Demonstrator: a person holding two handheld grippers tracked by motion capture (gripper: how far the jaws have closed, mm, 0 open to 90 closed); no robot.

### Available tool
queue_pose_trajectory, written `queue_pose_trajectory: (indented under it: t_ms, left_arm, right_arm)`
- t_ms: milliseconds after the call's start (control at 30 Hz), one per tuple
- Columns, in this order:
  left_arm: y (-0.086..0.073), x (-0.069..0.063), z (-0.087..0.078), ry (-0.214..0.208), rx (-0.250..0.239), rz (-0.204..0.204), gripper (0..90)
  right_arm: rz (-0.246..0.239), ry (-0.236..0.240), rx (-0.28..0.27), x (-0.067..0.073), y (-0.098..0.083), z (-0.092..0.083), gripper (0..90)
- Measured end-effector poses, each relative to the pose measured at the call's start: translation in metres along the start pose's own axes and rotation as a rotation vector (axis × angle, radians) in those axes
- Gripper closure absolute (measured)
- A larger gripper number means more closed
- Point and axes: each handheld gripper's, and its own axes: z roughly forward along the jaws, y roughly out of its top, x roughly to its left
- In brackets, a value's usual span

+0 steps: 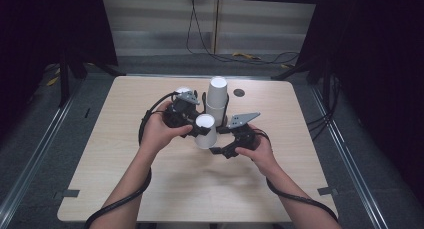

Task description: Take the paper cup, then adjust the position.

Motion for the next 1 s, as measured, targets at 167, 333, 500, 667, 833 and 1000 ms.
queue_pose_trajectory:
  t_ms: [167,333,500,667,833,1000]
  left_arm:
    - [0.003,-0.001,-0.002,0.006,-0.003,0.009,35.4]
    - [0.003,-0.002,-0.002,0.008,-0.009,0.001,35.4]
    - [0.004,-0.001,0.002,0.006,-0.004,-0.005,35.4]
    - [0.007,-0.002,0.006,-0.005,-0.003,0.002,35.4]
    - [0.009,-0.003,0.009,-0.015,-0.002,0.007,35.4]
    - [0.008,-0.005,0.012,-0.027,-0.005,0.006,35.4]
  right_arm:
    - [-0.002,0.003,-0.004,0.0,0.001,-0.002,12.0]
    - [-0.008,0.0,-0.005,-0.001,0.003,-0.004,12.0]
    - [-0.011,0.001,-0.015,0.0,0.004,-0.007,12.0]
    - [-0.009,-0.001,-0.015,-0.001,0.002,-0.008,12.1]
    - [-0.007,0.003,-0.011,0.0,0.002,-0.006,12.0]
    - [-0.011,0.009,-0.016,0.001,0.005,-0.003,12.1]
